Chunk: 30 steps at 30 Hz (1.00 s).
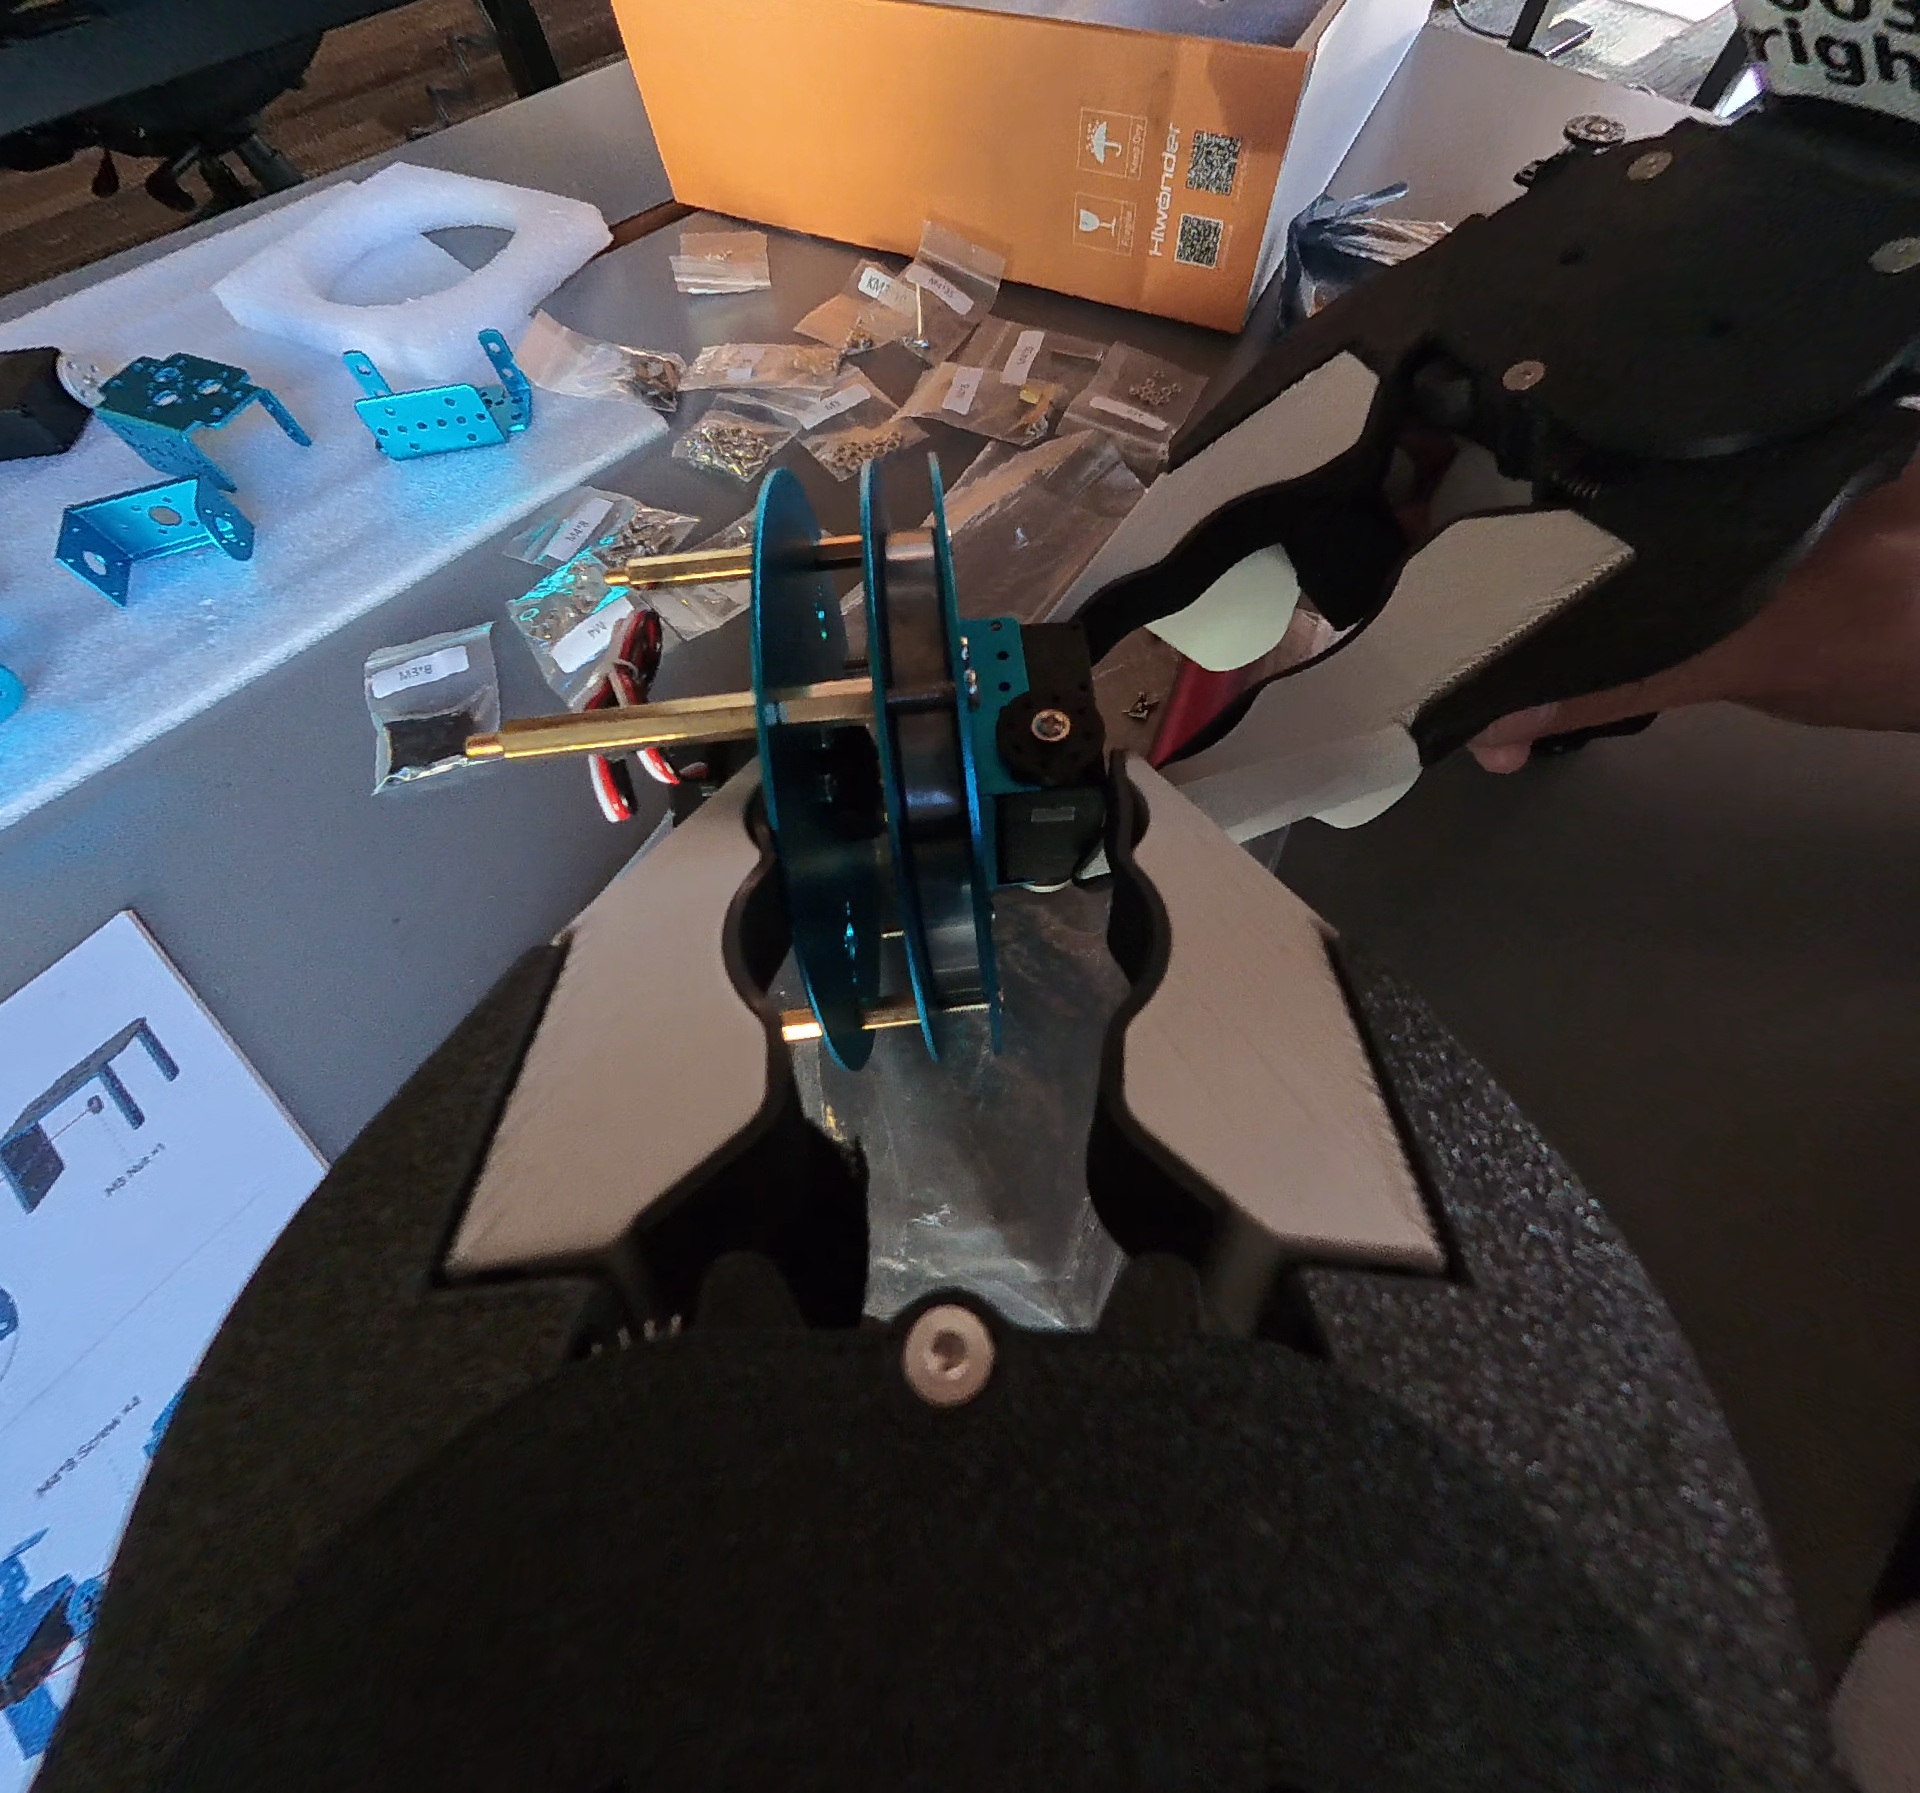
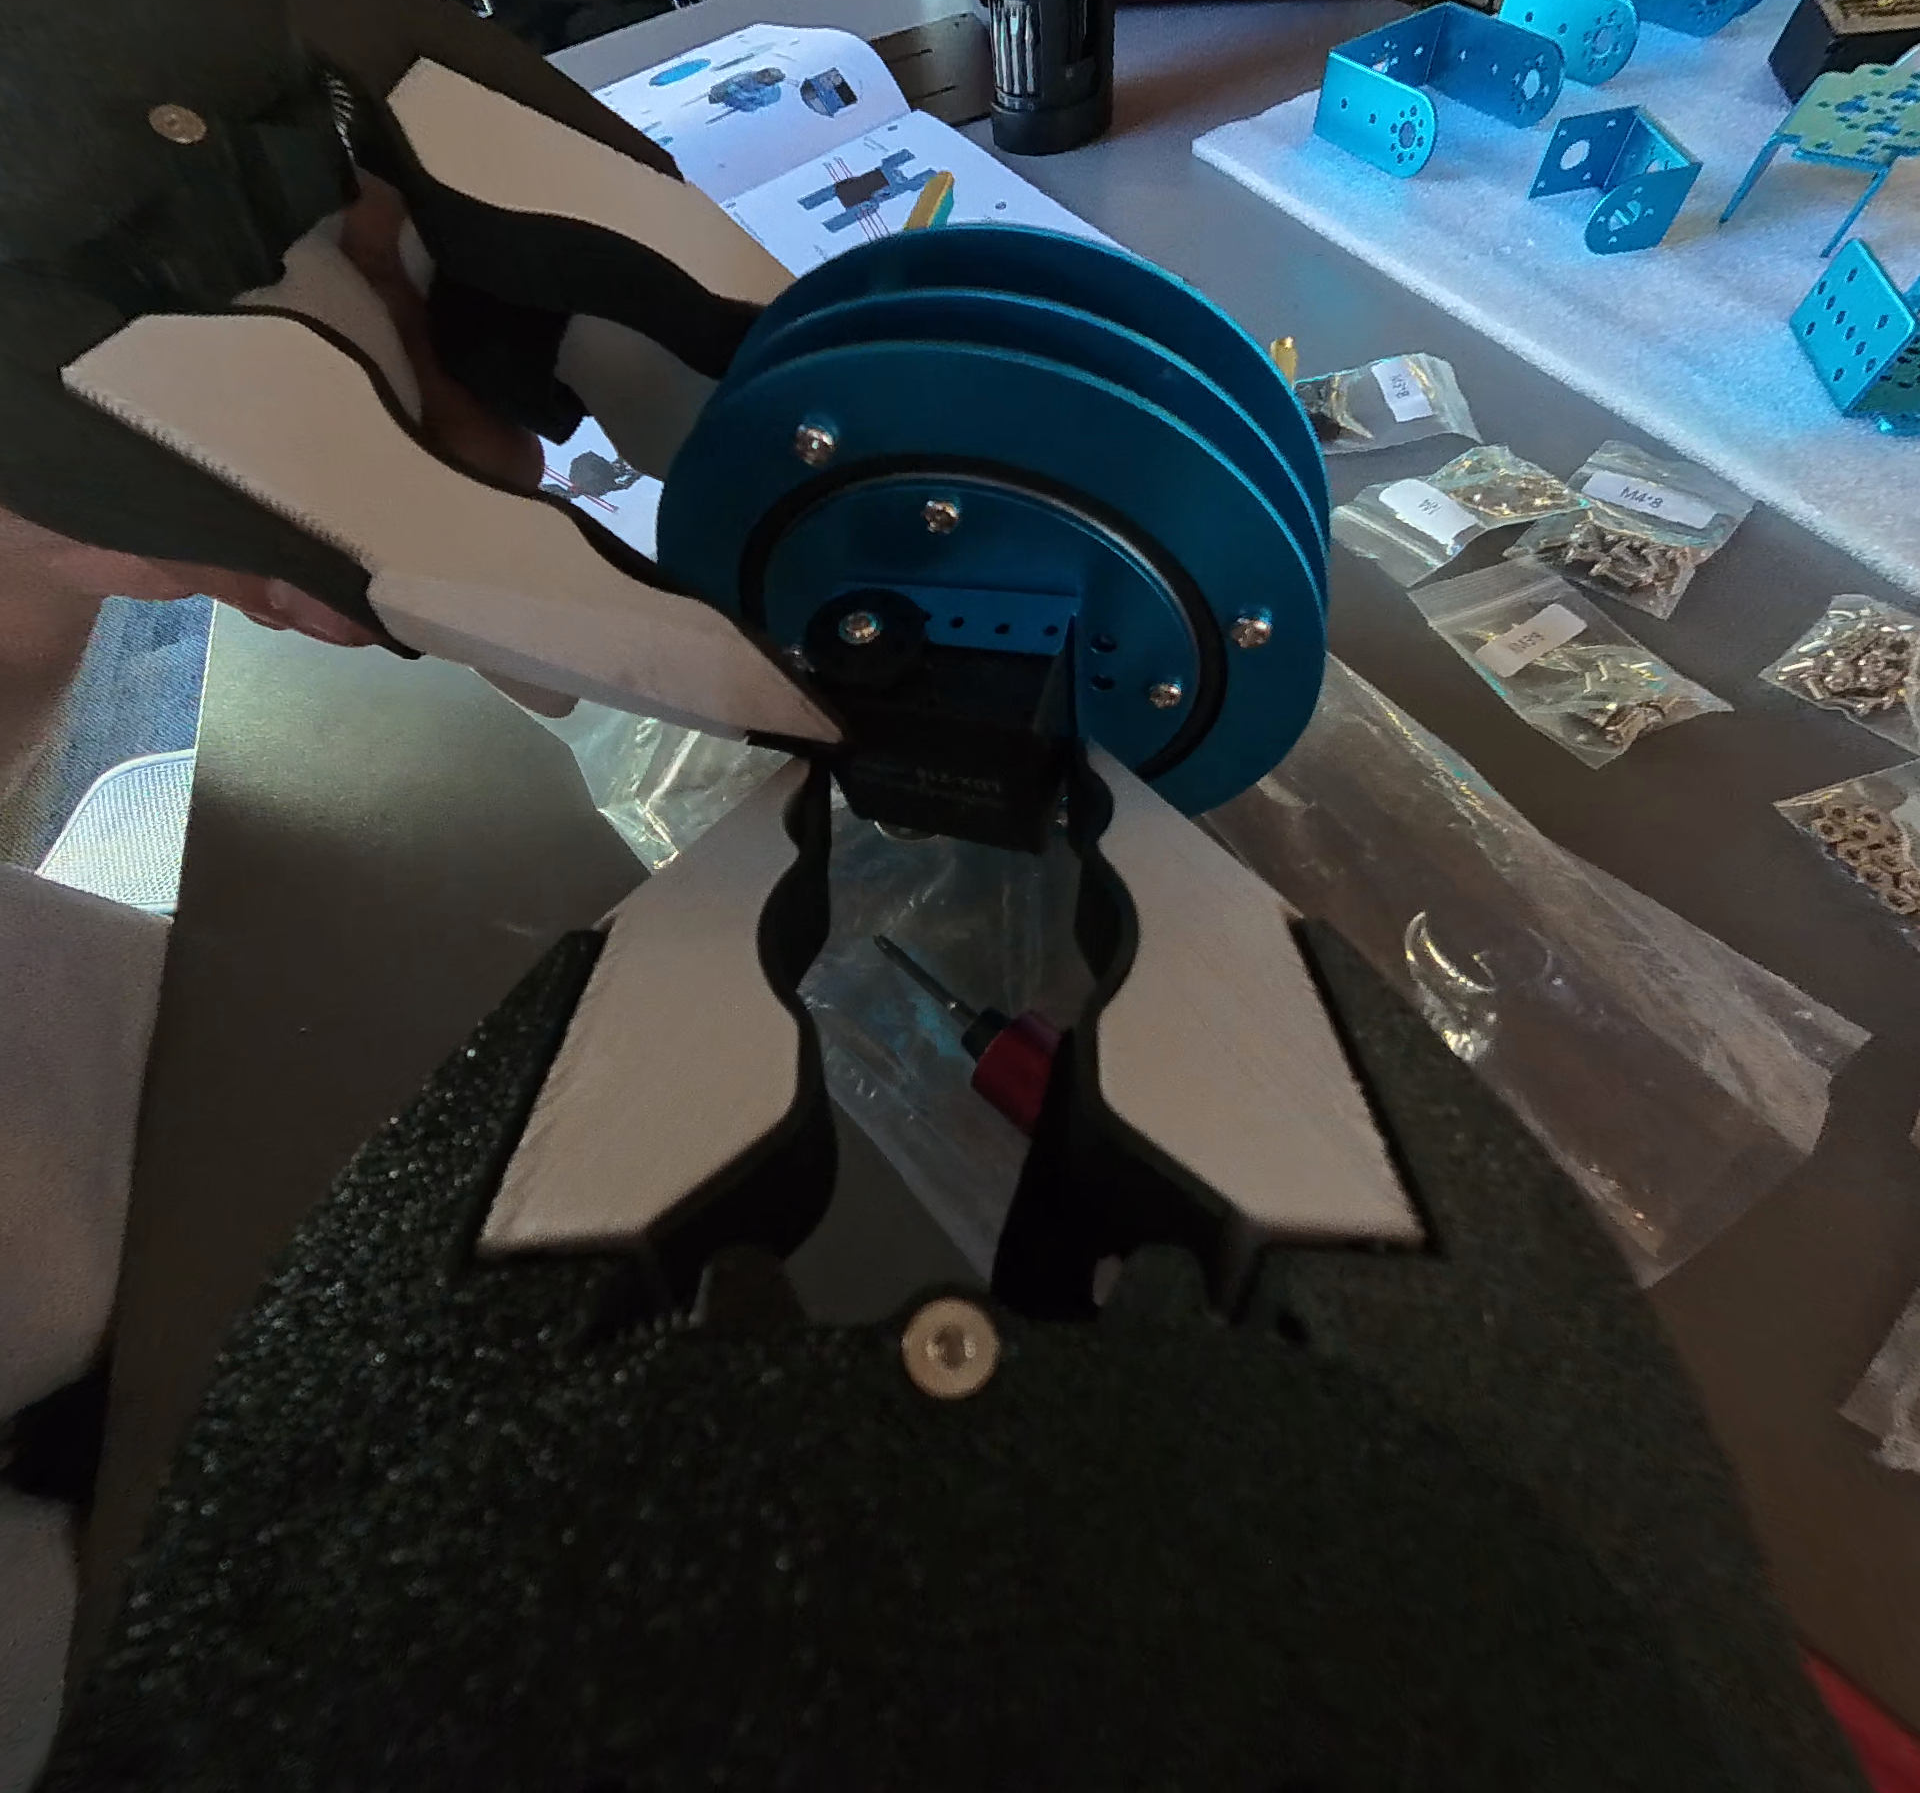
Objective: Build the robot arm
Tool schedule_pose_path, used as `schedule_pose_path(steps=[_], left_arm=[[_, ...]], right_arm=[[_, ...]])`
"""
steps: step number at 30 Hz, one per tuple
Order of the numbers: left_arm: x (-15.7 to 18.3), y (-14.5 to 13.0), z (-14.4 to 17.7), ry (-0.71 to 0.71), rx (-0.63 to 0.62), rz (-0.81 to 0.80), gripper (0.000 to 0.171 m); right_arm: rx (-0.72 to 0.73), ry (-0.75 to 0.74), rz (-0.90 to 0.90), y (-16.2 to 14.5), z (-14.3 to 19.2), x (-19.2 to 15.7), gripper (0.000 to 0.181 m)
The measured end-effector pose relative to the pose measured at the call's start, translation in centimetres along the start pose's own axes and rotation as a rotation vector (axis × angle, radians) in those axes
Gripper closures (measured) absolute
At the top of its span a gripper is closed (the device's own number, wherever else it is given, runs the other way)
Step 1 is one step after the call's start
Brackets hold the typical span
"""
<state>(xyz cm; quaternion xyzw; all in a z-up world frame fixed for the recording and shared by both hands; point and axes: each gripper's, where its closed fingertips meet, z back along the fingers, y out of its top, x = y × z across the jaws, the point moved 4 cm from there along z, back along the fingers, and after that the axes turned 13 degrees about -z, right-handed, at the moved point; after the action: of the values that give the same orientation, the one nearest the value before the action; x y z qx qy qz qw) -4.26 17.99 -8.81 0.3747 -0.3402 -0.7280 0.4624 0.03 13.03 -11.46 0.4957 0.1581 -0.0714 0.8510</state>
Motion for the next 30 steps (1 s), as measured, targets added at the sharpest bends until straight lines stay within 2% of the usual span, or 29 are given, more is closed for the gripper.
schedule_pose_path(steps=[8,13,26,30], left_arm=[[0.1,-0.1,0.0,0.014,-0.005,-0.013,0.113],[0.1,-0.1,0.0,0.016,-0.008,-0.013,0.113],[0.1,-0.2,0.1,0.026,-0.014,-0.018,0.113],[0.1,-0.2,0.1,0.024,-0.012,-0.017,0.113]], right_arm=[[0.027,0.013,-0.045,0.0,0.7,0.2,0.137],[0.051,0.003,-0.038,0.2,1.4,0.3,0.15],[0.06,0.027,-0.04,0.5,1.5,0.5,0.153],[0.101,0.025,-0.041,0.8,2.2,0.6,0.165]])
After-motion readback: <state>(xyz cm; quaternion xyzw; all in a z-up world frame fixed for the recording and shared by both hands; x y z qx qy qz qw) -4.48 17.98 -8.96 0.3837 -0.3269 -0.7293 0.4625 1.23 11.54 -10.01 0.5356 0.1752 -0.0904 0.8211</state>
